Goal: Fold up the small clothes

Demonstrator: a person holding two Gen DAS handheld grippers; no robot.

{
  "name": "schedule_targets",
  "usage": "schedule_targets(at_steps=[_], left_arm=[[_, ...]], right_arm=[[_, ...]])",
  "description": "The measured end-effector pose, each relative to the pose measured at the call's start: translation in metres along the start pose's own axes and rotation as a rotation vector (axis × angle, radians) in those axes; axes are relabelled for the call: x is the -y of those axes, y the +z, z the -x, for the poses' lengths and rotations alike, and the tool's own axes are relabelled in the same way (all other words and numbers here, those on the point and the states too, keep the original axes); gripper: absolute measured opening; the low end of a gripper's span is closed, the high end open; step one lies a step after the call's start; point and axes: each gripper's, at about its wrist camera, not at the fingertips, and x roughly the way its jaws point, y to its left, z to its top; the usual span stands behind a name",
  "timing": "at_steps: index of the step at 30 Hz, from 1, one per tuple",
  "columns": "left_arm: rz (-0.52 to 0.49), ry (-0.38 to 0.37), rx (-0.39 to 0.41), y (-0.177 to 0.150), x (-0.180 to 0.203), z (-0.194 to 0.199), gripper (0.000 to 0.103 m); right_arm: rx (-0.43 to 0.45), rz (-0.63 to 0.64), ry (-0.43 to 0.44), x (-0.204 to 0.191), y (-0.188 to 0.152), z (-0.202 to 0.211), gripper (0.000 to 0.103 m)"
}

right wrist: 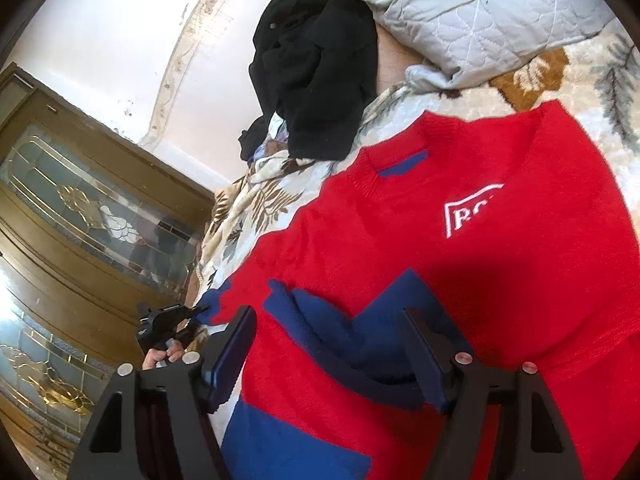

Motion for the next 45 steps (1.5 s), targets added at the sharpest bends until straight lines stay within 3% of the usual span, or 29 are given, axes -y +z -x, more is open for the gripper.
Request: schedule_targets(at_steps=[3,7,14,17,20,25,26,27,29,31,33,35,38,42,45], left_arm=[[-0.133,0.042,0.073,-0.005,0.031,0.022,0.008],[-0.317,0.009,0.131,-0.026,0.087,0.055,0.007],[-0.696,-0.125,0.146,-0.124,0.204,0.104,0.007],[-0.845,-0.191,0.098,-0.182,0.248,0.108,0.007],[-0.967,-0.254,-0.004,-0.246,0.285,0.100,0.007],[-1.145,-0.276,-0.297,-0.331,0.314,0.073,0.015],[-1.144,-0.280,-0.344,-0.334,0.314,0.073,0.019],[-1.126,-0.282,-0.343,-0.327,0.312,0.075,0.022],[-1.084,-0.282,-0.291,-0.305,0.308,0.083,0.049],[-1.002,-0.302,-0.201,-0.270,0.299,0.098,0.067],[-0.913,-0.327,-0.117,-0.231,0.285,0.111,0.069],[-0.875,-0.298,-0.081,-0.210,0.277,0.110,0.070],[-0.845,-0.113,-0.035,-0.183,0.254,0.086,0.070],[-0.819,0.050,-0.109,-0.177,0.225,0.040,0.070],[-0.829,0.117,-0.141,-0.182,0.208,0.020,0.070]], right_arm=[[0.037,-0.013,-0.011,0.004,0.003,0.013,0.075],[0.090,-0.029,-0.031,0.012,0.009,0.034,0.075],[0.201,-0.077,-0.083,0.040,0.020,0.077,0.075],[0.231,-0.113,-0.095,0.057,0.025,0.093,0.075],[0.258,-0.149,-0.097,0.070,0.031,0.110,0.075],[0.296,-0.203,-0.084,0.087,0.038,0.131,0.077],[0.297,-0.214,-0.082,0.089,0.039,0.132,0.077],[0.295,-0.235,-0.075,0.094,0.041,0.133,0.077],[0.287,-0.253,-0.066,0.097,0.041,0.130,0.077],[0.255,-0.259,-0.055,0.097,0.043,0.119,0.077],[0.211,-0.256,-0.037,0.093,0.043,0.105,0.078],[0.157,-0.250,-0.028,0.086,0.042,0.088,0.078],[0.087,-0.177,-0.065,0.062,0.039,0.060,0.078],[0.003,0.099,-0.162,0.004,0.031,0.022,0.084],[-0.052,0.262,-0.228,-0.027,0.017,-0.010,0.085]])
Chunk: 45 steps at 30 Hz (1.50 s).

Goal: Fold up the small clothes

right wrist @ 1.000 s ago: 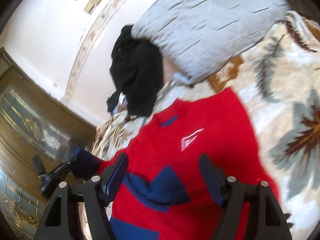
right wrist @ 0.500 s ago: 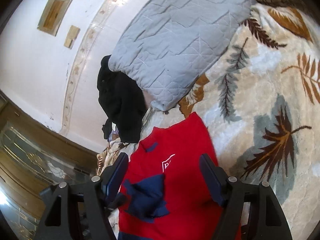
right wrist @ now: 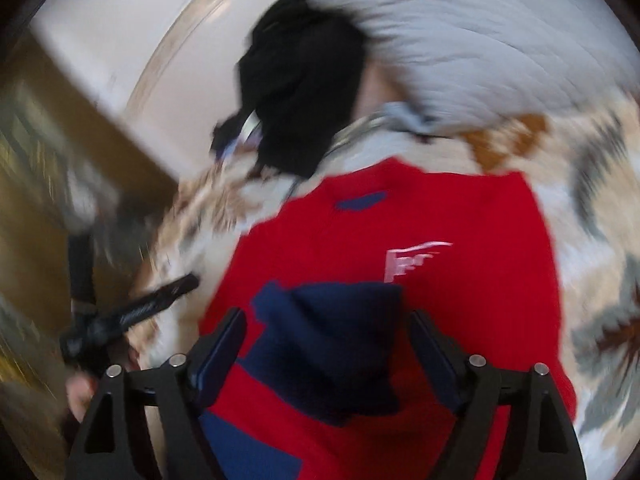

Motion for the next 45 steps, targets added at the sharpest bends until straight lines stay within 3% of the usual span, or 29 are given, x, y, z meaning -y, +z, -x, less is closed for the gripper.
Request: schedule_targets(at_steps=[2,6,8,9,11,13,15,19,24,27,30,32,35,39,41,43,45], left_arm=[[-0.027,0.018,-0.029,-0.006,0.002,-0.011,0.070],[-0.066,0.015,-0.078,-0.019,0.014,-0.027,0.070],[-0.068,0.017,-0.075,-0.020,0.014,-0.026,0.070],[-0.066,0.016,-0.077,-0.019,0.014,-0.025,0.070],[-0.063,0.026,-0.080,-0.017,0.013,-0.025,0.070],[-0.068,0.033,-0.080,-0.019,0.014,-0.023,0.070],[-0.080,0.049,-0.077,-0.018,0.014,-0.024,0.070],[-0.097,0.082,-0.038,-0.017,0.016,-0.013,0.070],[-0.098,-0.012,0.051,-0.011,0.025,0.014,0.070],[-0.155,-0.034,0.028,-0.017,0.041,0.008,0.070],[-0.210,0.032,-0.051,-0.028,0.053,-0.018,0.070],[-0.209,0.037,-0.041,-0.034,0.054,-0.024,0.072],[-0.223,0.026,-0.016,-0.031,0.055,-0.012,0.071],[-0.200,-0.048,0.028,-0.030,0.054,0.004,0.071],[-0.233,-0.044,0.024,-0.034,0.060,0.003,0.071],[-0.293,0.000,-0.012,-0.042,0.070,-0.007,0.071],[-0.310,0.014,-0.016,-0.047,0.072,-0.013,0.072]], right_arm=[[-0.022,0.047,-0.043,-0.009,-0.002,-0.015,0.085],[-0.066,0.087,-0.209,-0.005,-0.008,-0.052,0.083],[-0.069,-0.018,-0.227,0.019,-0.006,-0.050,0.058],[-0.068,-0.069,-0.218,0.029,-0.003,-0.046,0.056],[-0.017,-0.208,-0.217,0.057,0.002,-0.025,0.056],[0.092,-0.335,-0.276,0.093,0.004,0.011,0.056],[0.165,-0.405,-0.303,0.117,0.001,0.038,0.059],[0.233,-0.472,-0.274,0.140,-0.007,0.069,0.062],[0.161,-0.357,-0.102,0.112,0.001,0.049,0.063],[0.058,-0.251,-0.014,0.082,-0.004,0.027,0.063],[-0.069,-0.164,-0.049,0.059,-0.020,-0.001,0.061],[-0.165,-0.119,-0.106,0.054,-0.033,-0.024,0.061],[-0.137,-0.035,-0.148,0.042,-0.034,-0.022,0.060],[-0.059,-0.064,-0.065,0.043,-0.032,0.000,0.060],[-0.089,-0.049,-0.075,0.041,-0.035,-0.002,0.060],[-0.186,-0.054,-0.094,0.051,-0.044,-0.019,0.060],[-0.155,-0.041,-0.081,0.048,-0.041,-0.013,0.059]])
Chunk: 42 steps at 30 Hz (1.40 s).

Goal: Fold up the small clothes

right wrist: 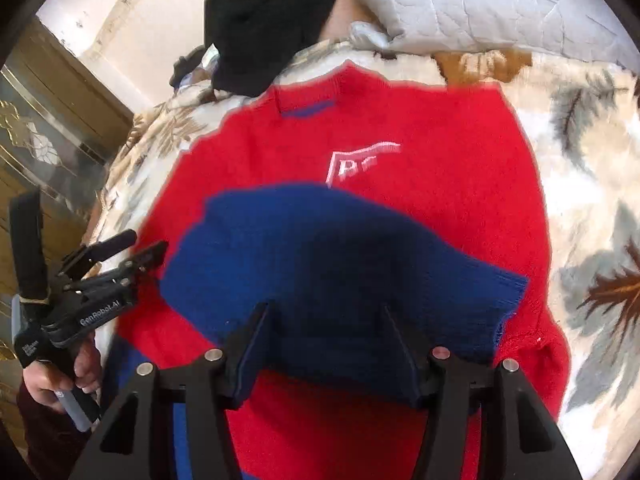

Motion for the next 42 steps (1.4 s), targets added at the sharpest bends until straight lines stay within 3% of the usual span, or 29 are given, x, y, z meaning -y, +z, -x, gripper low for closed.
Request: schedule_targets(at_steps=[6,8,12,18,25,28,30,32,34,37,42], left_arm=[[0.026,-0.029,0.058,-0.008,-0.016,0.037,0.071],[0.030,-0.040,0.081,-0.024,-0.026,0.055,0.072],[0.066,-0.042,0.081,-0.075,-0.050,0.085,0.072],[0.164,-0.109,-0.004,-0.172,-0.079,0.114,0.072],[0.199,-0.229,-0.076,-0.242,-0.065,0.139,0.072],[0.181,-0.280,-0.117,-0.258,-0.051,0.135,0.072],[0.183,-0.275,-0.124,-0.261,-0.046,0.131,0.068],[0.213,-0.304,-0.120,-0.260,-0.049,0.128,0.044],[0.252,-0.349,-0.119,-0.259,-0.053,0.124,0.037],[0.270,-0.383,-0.122,-0.259,-0.057,0.119,0.037],[0.290,-0.446,-0.136,-0.260,-0.057,0.112,0.056]], right_arm=[[0.042,-0.055,0.067,0.015,-0.008,0.042,0.061],[0.047,-0.090,0.087,0.024,-0.017,0.055,0.069],[0.070,-0.135,0.130,0.037,-0.046,0.091,0.072],[0.038,-0.215,0.153,0.058,-0.117,0.128,0.072],[-0.005,-0.238,0.125,0.053,-0.184,0.146,0.072],[-0.018,-0.274,0.139,0.057,-0.204,0.145,0.072],[-0.036,-0.310,0.144,0.062,-0.214,0.141,0.072],[-0.048,-0.344,0.146,0.066,-0.222,0.137,0.072],[-0.049,-0.367,0.125,0.069,-0.227,0.135,0.072],[-0.055,-0.390,0.111,0.073,-0.231,0.130,0.072],[-0.062,-0.348,0.037,0.059,-0.235,0.114,0.073]])
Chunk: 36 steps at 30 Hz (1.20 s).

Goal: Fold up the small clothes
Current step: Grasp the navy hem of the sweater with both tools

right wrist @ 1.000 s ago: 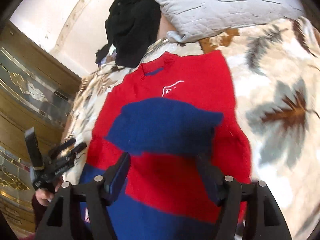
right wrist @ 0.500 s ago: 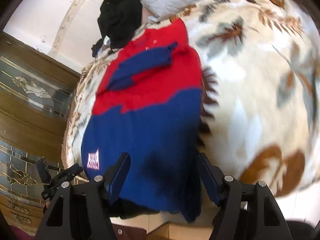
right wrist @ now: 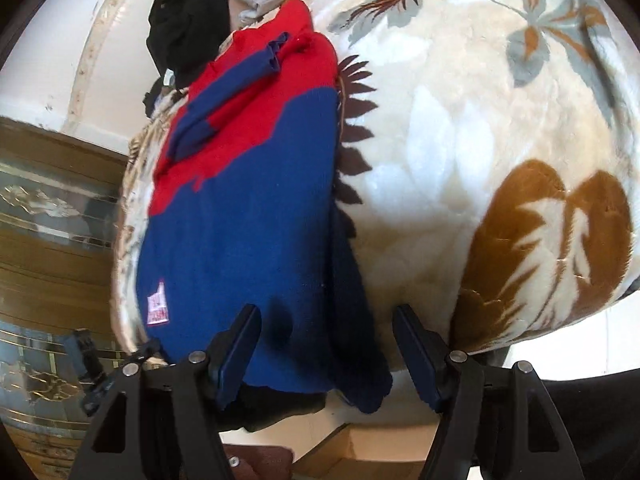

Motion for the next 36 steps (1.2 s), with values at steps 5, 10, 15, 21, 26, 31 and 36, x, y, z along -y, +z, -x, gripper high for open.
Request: schedule_targets(at_steps=[5,10,15,21,26,31,36], left_arm=[[0.005,0.002,0.015,0.000,-0.003,0.000,0.031],[0.028,-0.026,0.023,-0.001,-0.012,0.007,0.023],[0.025,-0.037,0.007,-0.001,-0.010,0.003,0.039],[0.038,-0.021,0.009,0.000,-0.011,0.001,0.020],[0.062,-0.058,0.022,0.001,-0.013,0.007,0.012],[0.049,-0.108,0.090,0.013,-0.005,0.031,0.011],[0.017,-0.161,0.164,0.028,0.002,0.048,0.011]], right_arm=[[0.030,0.090,-0.078,-0.023,-0.007,-0.003,0.034],[0.034,0.110,-0.059,-0.028,-0.006,-0.004,0.031],[0.012,0.074,-0.035,-0.023,-0.004,-0.009,0.050],[0.029,0.199,-0.107,-0.047,-0.012,-0.017,0.055],[0.033,0.177,-0.047,-0.042,-0.003,-0.003,0.017],[0.083,0.195,0.062,-0.053,0.008,0.025,0.017],[0.111,0.198,0.109,-0.054,0.021,0.030,0.017]])
